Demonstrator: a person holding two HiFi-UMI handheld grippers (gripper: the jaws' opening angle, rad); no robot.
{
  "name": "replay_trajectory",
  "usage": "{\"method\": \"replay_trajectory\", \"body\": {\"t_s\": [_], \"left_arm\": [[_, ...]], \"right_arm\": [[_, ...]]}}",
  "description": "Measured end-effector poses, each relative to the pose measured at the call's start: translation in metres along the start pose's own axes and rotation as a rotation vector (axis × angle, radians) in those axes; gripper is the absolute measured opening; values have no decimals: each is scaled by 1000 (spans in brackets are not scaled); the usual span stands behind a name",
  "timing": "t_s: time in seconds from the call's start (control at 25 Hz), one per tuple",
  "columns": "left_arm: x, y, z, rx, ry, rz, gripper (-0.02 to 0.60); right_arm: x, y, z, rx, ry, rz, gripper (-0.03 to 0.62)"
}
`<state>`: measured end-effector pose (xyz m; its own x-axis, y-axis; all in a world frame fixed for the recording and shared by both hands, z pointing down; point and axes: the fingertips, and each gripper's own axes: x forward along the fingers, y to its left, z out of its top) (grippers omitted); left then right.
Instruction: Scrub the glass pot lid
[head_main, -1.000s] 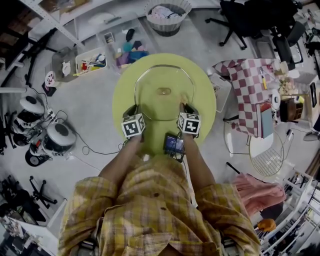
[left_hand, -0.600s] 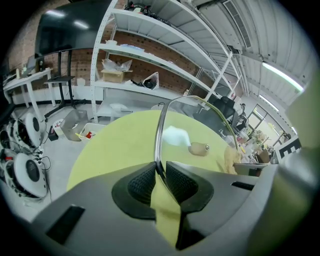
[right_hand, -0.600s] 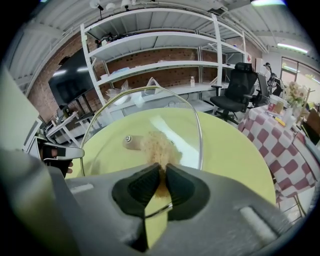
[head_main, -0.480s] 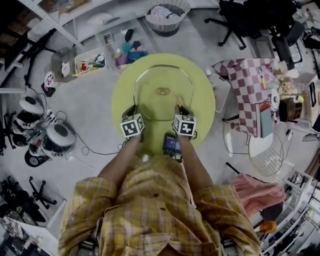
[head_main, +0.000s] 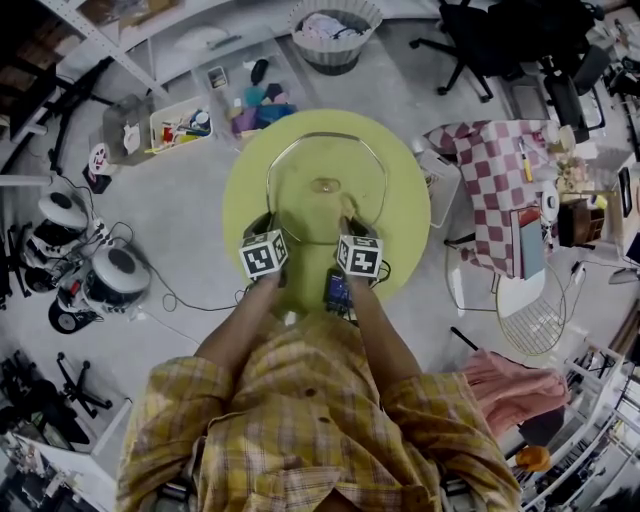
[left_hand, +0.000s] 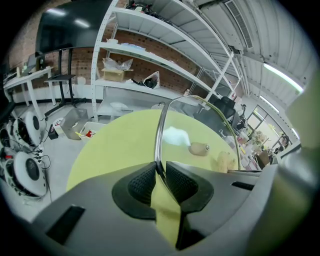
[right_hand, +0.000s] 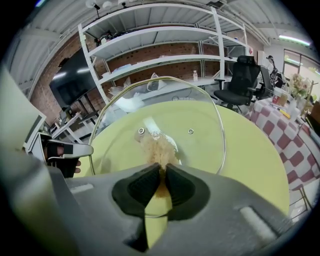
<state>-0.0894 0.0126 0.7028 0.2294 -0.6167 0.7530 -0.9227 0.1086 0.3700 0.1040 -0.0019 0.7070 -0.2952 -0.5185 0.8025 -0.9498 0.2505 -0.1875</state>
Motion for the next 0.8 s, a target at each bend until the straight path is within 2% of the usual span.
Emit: {"method": "replay_trajectory", "body": {"t_s": [0.8], "left_arm": [[0, 2, 0, 12, 11, -10, 58]], "right_arm": [[11, 30, -3, 42, 12, 38, 38]]}}
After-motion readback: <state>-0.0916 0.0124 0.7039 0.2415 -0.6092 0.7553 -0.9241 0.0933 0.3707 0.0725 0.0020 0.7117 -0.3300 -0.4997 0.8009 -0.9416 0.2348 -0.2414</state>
